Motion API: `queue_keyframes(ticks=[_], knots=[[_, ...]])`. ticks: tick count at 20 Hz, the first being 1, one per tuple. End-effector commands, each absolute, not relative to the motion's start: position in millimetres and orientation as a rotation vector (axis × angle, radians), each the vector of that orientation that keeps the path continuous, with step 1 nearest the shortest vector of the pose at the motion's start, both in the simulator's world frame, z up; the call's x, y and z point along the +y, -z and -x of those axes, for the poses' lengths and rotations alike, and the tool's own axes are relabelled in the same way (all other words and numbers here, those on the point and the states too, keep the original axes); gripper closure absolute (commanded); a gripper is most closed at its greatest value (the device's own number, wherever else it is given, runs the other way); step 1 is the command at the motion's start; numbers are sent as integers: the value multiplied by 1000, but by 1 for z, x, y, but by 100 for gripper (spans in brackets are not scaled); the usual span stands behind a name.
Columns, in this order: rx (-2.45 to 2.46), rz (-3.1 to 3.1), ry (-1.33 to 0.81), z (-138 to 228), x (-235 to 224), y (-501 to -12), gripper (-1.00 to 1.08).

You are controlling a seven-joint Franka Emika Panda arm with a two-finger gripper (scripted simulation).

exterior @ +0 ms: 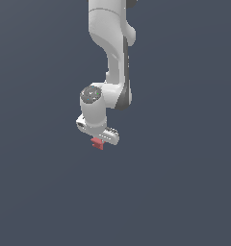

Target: Pick up the object and move it to a goal position.

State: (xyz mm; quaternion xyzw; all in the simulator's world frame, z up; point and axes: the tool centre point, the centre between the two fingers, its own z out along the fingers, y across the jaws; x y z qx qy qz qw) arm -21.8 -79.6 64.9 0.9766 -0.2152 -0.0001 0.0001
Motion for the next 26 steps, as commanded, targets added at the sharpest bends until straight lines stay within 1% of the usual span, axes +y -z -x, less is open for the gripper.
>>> queue_keyframes(ticks=[1, 13, 26], knots=[[-676, -3067, 0, 8, -87, -72, 108], [-676, -3067, 0, -57, -122, -103, 108], [-676, -3067, 0, -111, -150, -128, 108]])
